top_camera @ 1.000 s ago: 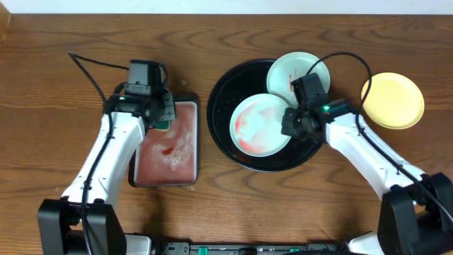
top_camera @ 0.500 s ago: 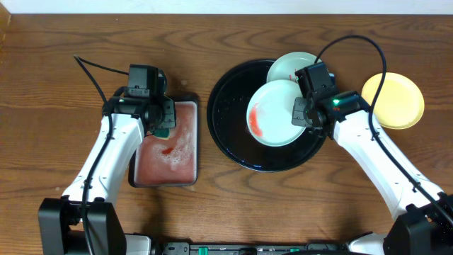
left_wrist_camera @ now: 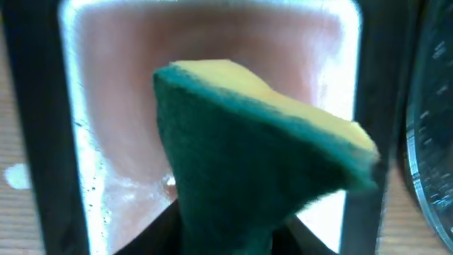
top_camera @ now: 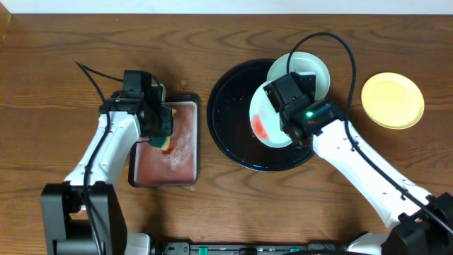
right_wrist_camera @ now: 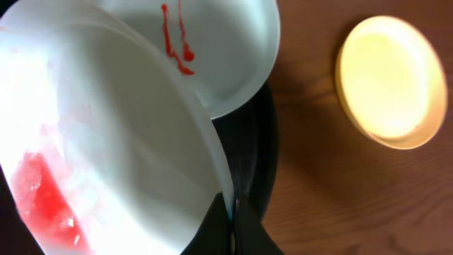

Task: Clean dirty plates on tray and stack at the side
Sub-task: 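Lift and tilt the light blue plate upward with the right gripper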

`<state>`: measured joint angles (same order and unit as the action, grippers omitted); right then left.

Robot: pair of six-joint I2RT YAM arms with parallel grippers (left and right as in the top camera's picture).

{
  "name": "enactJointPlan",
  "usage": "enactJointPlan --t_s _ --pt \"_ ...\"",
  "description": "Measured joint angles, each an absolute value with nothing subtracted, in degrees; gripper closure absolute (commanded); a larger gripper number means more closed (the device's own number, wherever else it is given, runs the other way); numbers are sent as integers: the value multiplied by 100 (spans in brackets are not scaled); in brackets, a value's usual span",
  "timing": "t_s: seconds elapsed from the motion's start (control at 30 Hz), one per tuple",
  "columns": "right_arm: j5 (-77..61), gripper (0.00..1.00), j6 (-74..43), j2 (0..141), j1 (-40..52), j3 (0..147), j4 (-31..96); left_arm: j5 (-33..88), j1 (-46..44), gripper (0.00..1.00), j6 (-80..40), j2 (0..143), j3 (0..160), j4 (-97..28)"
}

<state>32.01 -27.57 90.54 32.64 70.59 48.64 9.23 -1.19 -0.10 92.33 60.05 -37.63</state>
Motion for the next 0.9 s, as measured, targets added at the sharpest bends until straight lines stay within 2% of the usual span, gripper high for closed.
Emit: enactJointPlan --t_s 0.03,0.1,0.37,0.9 --pt "3264 99 -2755 9054 3282 7061 4866 928 -119 28 -30 9303 5990 -3787" --pt "3380 99 -2755 9054 3319 7061 4864 939 -119 27 -10 9413 5959 -3844" --pt "3841 99 -2633 9054 3533 7146 4875 965 -119 24 -14 9351 5948 -3857" --pt "5435 99 -2335 9052 4381 7306 4860 1100 -117 22 -14 7201 5946 -3861"
